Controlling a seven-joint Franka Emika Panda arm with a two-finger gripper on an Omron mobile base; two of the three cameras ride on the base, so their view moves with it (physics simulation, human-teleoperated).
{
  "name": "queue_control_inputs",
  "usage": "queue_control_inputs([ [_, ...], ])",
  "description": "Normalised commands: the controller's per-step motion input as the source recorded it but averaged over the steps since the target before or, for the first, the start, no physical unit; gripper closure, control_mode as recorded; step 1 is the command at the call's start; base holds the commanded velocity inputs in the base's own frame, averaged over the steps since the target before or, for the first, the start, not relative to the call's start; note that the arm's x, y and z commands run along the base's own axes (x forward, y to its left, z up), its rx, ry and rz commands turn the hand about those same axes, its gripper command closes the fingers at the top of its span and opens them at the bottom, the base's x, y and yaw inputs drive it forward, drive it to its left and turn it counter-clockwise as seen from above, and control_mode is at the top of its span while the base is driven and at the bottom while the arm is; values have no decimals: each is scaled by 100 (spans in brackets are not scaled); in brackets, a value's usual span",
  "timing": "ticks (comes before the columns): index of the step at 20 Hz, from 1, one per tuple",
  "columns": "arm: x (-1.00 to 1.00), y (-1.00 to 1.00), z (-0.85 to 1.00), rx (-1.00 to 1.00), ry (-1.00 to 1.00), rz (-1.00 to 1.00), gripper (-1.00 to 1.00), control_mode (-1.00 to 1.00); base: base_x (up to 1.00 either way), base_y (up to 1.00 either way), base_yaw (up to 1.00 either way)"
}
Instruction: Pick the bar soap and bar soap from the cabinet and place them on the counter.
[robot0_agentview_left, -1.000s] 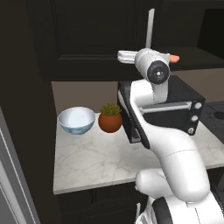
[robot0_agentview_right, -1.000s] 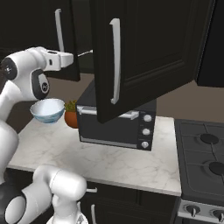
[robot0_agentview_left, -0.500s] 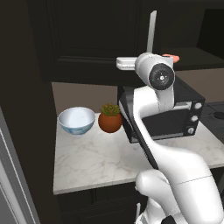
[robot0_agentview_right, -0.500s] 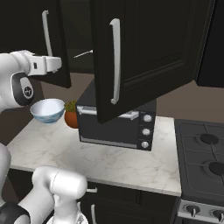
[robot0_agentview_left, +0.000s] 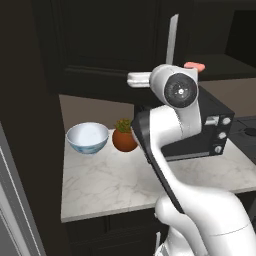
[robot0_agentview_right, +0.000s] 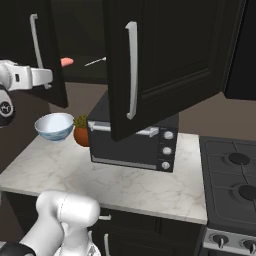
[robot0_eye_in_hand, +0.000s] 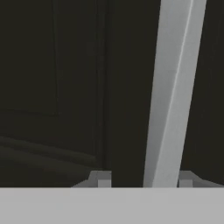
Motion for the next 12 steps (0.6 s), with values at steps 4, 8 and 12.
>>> queue_control_inputs([
  [4,-25,89,-48,0,7,-2,100,-100,0,0,0],
  [8,-20,81,-48,0,6,-2,100,-100,0,0,0],
  [12,-21,75,-47,0,5,-2,100,-100,0,0,0],
])
